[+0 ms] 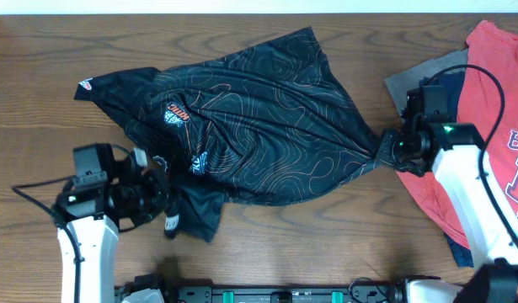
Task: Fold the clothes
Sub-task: 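Lift the black shirt with both grippers and swing it forward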
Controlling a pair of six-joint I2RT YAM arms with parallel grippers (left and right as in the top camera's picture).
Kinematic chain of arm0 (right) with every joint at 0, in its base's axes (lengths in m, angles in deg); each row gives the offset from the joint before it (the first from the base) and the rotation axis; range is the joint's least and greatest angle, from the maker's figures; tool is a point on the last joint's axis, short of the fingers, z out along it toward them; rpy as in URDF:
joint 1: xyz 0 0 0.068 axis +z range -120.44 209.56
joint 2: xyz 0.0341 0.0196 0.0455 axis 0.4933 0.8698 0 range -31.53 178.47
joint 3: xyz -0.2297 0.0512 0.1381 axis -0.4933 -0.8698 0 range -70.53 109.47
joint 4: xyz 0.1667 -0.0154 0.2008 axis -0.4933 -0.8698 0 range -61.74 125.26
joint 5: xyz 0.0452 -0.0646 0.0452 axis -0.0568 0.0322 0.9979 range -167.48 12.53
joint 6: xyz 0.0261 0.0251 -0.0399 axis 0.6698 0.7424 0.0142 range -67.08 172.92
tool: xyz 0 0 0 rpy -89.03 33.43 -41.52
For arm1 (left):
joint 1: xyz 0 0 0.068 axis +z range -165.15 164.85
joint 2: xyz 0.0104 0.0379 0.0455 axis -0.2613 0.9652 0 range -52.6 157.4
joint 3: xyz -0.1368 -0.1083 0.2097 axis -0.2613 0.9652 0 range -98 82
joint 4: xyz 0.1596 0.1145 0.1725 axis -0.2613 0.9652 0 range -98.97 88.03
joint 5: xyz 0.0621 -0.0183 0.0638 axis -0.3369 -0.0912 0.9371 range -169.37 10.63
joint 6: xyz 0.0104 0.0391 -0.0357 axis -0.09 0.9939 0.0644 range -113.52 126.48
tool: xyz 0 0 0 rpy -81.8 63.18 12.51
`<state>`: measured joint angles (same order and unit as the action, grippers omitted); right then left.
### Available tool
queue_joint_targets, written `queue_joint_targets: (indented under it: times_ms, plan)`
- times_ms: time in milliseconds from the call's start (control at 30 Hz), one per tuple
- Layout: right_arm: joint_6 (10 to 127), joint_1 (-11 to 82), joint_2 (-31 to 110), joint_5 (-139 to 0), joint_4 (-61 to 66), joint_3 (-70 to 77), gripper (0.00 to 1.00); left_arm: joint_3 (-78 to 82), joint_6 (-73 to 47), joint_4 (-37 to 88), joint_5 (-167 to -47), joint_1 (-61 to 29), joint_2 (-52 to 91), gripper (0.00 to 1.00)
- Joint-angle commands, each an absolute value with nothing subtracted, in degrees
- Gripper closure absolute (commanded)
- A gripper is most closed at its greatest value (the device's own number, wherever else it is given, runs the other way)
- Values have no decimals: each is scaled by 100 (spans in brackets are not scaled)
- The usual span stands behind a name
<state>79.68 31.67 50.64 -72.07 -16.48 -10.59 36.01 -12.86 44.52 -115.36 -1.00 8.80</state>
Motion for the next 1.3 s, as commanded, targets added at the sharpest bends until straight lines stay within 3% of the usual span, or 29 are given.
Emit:
queue_joint_targets:
  times_ms: [0, 400, 667, 933, 1267]
  plan:
    - [7590, 3152, 4522, -7296, -1742, -788, 99, 2724, -848, 4474, -12091, -69, 797, 94]
    - [7341, 2832, 3508, -7565, -1983, 1279, 99, -406, -857, 4986, -12023, -67, 795, 94]
    - [6803, 2710, 3447, -7622, -1985, 2595, 99, -1927, -857, 4986, -10727, -67, 795, 94]
    - [6506, 2710, 3482, -7768, -1965, 3174, 99, -2288, -853, 4621, -10515, -69, 869, 94]
    - [6283, 2763, 4620, -7480, -2217, 3179, 99, -2286, -787, 5266, -10528, -71, 2120, 94]
